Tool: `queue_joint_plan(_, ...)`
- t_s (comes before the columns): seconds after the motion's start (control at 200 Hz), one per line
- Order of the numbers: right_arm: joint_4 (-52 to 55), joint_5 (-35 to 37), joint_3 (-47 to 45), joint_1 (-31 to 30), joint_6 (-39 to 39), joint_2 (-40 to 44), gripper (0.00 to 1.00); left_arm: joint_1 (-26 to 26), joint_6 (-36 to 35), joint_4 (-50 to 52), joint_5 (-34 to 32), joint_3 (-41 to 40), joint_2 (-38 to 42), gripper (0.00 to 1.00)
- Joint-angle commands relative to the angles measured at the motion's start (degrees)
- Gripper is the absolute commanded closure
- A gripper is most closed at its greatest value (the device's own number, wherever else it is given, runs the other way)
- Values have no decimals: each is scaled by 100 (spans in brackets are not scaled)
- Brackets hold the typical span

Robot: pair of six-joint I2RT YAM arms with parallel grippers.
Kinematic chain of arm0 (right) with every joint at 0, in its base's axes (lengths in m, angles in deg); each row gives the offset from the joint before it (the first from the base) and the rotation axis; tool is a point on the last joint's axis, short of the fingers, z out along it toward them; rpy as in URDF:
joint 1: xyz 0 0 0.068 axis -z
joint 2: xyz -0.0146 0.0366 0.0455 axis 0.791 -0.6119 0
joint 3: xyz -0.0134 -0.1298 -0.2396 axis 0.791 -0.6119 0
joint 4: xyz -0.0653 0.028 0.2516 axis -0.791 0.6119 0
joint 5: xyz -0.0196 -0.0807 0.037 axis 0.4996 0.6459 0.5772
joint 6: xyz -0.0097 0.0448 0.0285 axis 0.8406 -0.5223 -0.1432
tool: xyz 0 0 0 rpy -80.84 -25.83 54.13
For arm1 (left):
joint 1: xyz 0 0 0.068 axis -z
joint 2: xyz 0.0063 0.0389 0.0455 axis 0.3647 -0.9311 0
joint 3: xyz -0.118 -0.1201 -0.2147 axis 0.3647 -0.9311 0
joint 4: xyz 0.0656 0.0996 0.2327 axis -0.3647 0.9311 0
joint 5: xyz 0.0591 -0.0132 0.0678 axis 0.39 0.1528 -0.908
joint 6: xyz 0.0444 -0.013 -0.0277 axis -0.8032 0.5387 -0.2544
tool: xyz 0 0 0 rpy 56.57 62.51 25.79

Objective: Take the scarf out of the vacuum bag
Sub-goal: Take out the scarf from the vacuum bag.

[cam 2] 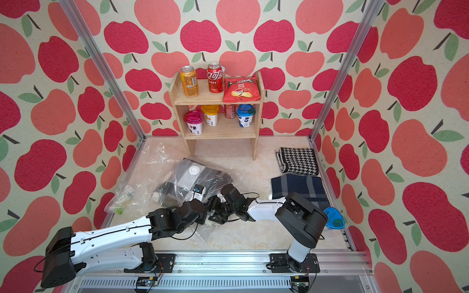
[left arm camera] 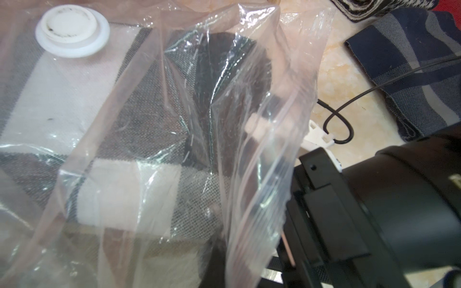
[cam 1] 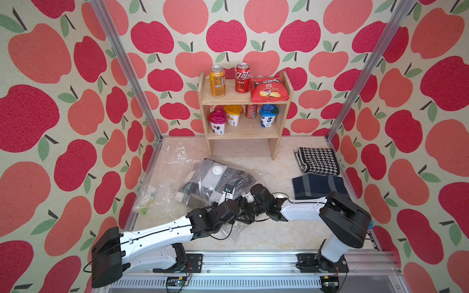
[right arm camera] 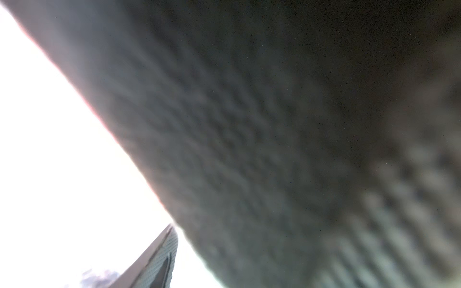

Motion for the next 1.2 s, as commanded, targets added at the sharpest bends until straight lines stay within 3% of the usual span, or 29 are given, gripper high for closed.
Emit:
queue_joint_plan(0.0, -773, 86, -126, 226, -23, -202, 33, -14, 24, 227, 200, 140, 5, 100)
queue_joint_plan(0.325, -1187, -68, -207, 500, 71, -259, 56, -78, 5, 277, 223, 149, 43, 100)
queue_joint_plan(0.61, 65, -67, 423, 522, 838, 172, 83, -212, 14, 255, 361, 162, -10, 100)
queue_joint_plan(0.78, 457, -60, 661, 549, 1042, 318, 86, -315, 5, 298, 436, 219, 8, 100)
queue_joint_plan(0.98, 693, -19, 694, 567, 1112, 405, 100, -509, 124, 495, 578, 389, -49, 100)
queue_joint_plan(1.19, 1129, 146, 627, 569, 1260, 655, 100, -1067, 317, 874, 1172, 993, -507, 100)
